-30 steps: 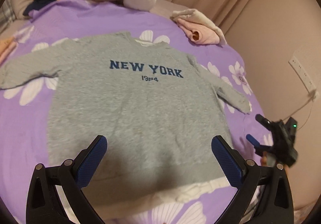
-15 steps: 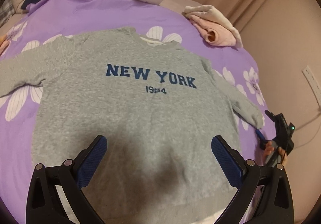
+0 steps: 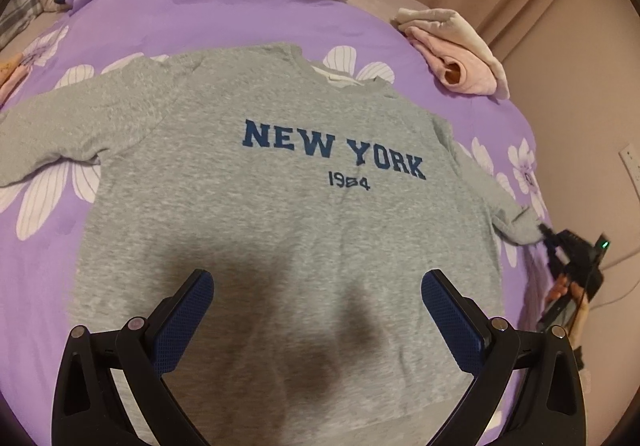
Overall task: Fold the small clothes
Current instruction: 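Grasp the grey sweatshirt's sleeve cuff with the right gripper, then fold the held sleeve across the chest toward the other sleeve, then release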
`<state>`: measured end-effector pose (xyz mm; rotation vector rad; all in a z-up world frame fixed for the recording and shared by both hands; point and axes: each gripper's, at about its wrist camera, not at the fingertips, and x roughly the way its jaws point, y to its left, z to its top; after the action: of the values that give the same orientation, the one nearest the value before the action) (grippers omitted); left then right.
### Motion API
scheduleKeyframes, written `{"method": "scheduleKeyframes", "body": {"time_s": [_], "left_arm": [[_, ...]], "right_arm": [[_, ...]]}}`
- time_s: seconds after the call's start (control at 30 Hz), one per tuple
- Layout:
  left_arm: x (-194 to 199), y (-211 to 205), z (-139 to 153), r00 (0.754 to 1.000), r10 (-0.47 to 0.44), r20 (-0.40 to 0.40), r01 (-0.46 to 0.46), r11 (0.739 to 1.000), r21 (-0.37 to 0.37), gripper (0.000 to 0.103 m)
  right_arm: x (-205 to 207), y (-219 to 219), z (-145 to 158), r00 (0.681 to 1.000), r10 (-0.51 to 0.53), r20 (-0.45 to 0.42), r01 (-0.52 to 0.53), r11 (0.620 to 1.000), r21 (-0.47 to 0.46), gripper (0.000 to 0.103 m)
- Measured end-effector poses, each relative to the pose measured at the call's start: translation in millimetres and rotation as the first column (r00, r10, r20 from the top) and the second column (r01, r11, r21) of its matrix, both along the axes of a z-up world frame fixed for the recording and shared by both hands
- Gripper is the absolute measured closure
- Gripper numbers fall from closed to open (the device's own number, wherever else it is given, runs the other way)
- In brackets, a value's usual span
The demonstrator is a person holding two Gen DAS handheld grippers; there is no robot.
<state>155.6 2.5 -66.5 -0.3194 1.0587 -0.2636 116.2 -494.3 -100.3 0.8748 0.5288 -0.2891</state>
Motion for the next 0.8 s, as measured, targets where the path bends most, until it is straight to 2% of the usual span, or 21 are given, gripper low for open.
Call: {"method": "scheduleKeyframes", "body": {"time_s": [0.1,0.17,0.37,0.43,0.67,0.73,0.8], "left_arm": [[-1,6,1,1.0,0.007,0.004,-0.007,1.0,0.011,0.0],[-2,12,0,1.0,0.014,-0.002,-0.014,1.0,0.001,0.0],[-10,33,-1,0.999,0.037,-0.013,-0.037,0.999,-0.01,0.0],[-11,39,-1,0.999,0.042,-0.013,-0.042,0.999,-0.015,0.0],[-17,62,-3,0.998,0.057,-0.007,-0.057,0.998,-0.02,0.0],[-18,68,-4,0.998,0.067,-0.01,-0.067,0.998,-0.02,0.0],[-19,73,-7,0.997,0.072,-0.016,-0.072,0.997,-0.026,0.0]], "right_arm": [[8,29,33,0.998,0.068,0.003,-0.066,0.987,-0.148,0.095],[16,54,58,0.993,0.121,0.013,-0.115,0.963,-0.243,0.095],[38,123,102,0.968,0.251,-0.021,-0.234,0.867,-0.44,0.095],[45,150,107,0.953,0.299,-0.052,-0.284,0.82,-0.496,0.095],[64,229,106,0.896,0.428,-0.115,-0.41,0.704,-0.58,0.095],[67,253,102,0.878,0.456,-0.146,-0.44,0.649,-0.62,0.095],[67,275,99,0.863,0.477,-0.167,-0.462,0.611,-0.643,0.095]]}}
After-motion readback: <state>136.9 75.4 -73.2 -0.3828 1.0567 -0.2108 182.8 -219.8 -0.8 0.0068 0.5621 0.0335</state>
